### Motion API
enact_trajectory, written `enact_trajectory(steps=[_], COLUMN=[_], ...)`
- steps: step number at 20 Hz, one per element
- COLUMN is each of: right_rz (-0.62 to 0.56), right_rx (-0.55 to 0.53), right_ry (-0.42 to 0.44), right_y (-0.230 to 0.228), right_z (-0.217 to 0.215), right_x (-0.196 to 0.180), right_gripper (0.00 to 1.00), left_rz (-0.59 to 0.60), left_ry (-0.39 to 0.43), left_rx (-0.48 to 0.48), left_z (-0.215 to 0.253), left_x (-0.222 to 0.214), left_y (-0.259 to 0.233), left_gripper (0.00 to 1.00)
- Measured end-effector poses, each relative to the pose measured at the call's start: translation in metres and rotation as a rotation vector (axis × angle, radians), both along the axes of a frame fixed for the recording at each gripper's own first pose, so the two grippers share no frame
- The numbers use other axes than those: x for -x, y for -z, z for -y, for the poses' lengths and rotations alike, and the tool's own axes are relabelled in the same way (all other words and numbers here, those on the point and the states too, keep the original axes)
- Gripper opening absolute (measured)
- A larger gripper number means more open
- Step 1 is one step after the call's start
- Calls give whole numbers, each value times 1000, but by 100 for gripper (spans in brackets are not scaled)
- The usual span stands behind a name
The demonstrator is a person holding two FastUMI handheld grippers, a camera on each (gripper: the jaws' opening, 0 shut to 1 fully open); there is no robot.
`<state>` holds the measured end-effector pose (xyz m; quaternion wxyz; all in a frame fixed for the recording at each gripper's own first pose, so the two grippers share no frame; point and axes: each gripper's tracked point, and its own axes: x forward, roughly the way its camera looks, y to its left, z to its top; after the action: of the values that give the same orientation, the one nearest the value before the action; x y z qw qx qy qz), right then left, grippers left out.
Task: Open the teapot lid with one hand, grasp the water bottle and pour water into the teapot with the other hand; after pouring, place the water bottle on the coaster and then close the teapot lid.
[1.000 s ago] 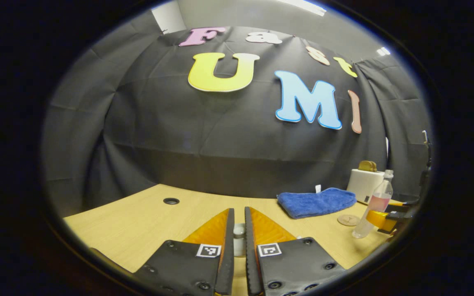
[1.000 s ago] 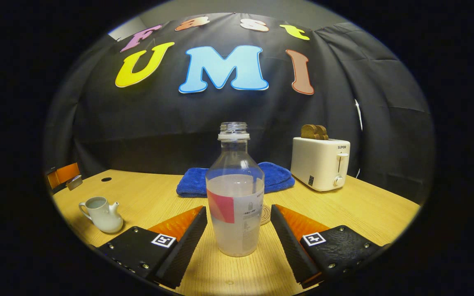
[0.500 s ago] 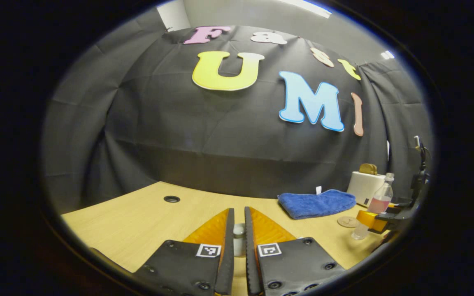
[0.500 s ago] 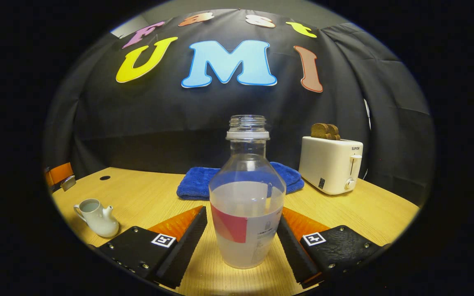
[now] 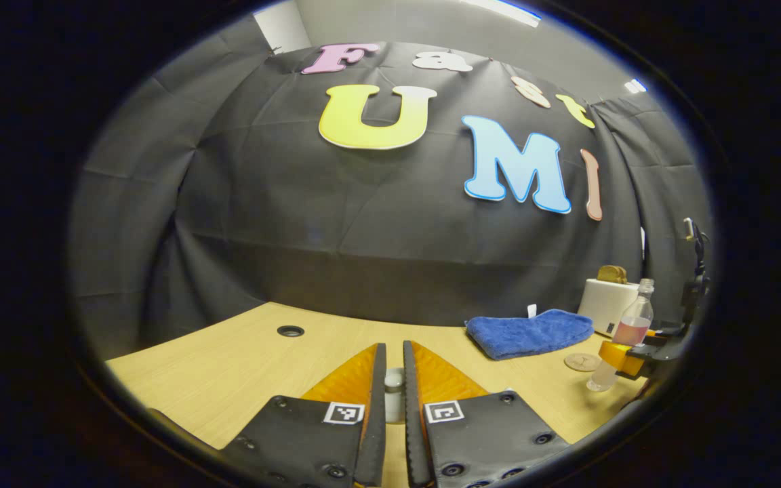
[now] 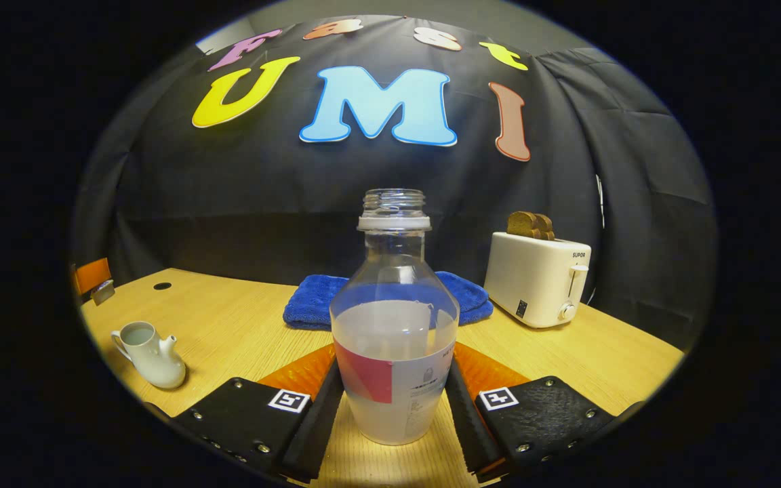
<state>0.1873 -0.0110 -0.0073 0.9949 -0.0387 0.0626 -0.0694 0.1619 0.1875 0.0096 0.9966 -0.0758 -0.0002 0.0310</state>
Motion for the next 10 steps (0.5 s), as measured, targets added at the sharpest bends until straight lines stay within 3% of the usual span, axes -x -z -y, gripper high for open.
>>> enact_trajectory(steps=[3, 6, 10], right_rz=[12, -3, -26], right_rx=[62, 145, 350], right_ry=[2, -24, -74], right_y=[-4, -3, -3], right_z=[-5, -18, -38], right_x=[1, -2, -6], right_gripper=[76, 76, 75], left_rz=[16, 19, 4], left_ry=[-19, -41, -71], left_rx=[-5, -5, 66], left_z=[-13, -30, -56], left_x=[4, 5, 4], left_y=[-7, -9, 1], left_gripper=[18, 21, 22])
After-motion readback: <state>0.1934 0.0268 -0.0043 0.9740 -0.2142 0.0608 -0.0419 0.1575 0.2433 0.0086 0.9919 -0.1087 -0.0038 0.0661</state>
